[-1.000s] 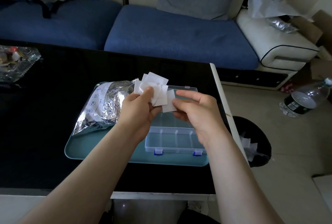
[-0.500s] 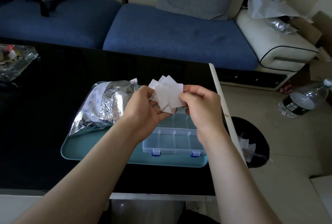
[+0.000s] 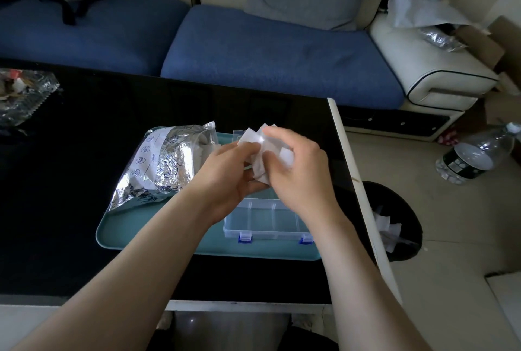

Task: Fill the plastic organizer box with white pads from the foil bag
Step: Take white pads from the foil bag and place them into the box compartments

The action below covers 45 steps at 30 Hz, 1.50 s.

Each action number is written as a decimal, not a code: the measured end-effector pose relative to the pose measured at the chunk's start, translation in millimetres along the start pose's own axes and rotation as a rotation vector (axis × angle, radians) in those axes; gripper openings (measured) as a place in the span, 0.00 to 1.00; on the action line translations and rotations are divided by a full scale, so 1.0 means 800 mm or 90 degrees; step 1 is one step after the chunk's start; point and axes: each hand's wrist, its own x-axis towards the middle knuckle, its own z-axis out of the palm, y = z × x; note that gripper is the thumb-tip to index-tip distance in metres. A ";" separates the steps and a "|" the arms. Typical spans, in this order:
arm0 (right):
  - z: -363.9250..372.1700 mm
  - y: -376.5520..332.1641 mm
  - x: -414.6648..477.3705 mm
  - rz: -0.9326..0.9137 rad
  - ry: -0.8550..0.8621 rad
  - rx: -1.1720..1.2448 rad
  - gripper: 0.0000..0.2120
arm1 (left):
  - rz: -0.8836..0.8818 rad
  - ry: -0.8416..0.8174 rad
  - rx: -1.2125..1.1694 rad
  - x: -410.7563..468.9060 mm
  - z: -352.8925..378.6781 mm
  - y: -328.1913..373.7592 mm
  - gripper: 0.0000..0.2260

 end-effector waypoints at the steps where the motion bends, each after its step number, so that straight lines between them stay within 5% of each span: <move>1: 0.002 0.001 -0.001 -0.013 -0.009 -0.027 0.17 | 0.006 -0.003 0.025 0.000 -0.001 0.000 0.11; 8: 0.004 -0.001 -0.002 -0.014 0.009 -0.064 0.04 | 0.016 -0.005 0.128 -0.005 -0.007 0.002 0.14; 20: -0.012 -0.008 0.005 0.127 0.040 0.156 0.06 | 0.012 0.072 0.131 -0.005 -0.012 0.009 0.10; 27: -0.013 -0.009 0.005 0.083 -0.030 0.173 0.03 | -0.072 -0.016 0.147 -0.007 -0.016 0.006 0.18; 33: -0.006 0.000 0.008 0.097 0.005 0.088 0.06 | -0.026 -0.123 0.244 -0.014 -0.011 0.008 0.24; 45: -0.008 0.012 0.011 0.090 0.065 0.074 0.04 | 0.038 -0.119 0.270 -0.011 -0.015 0.005 0.13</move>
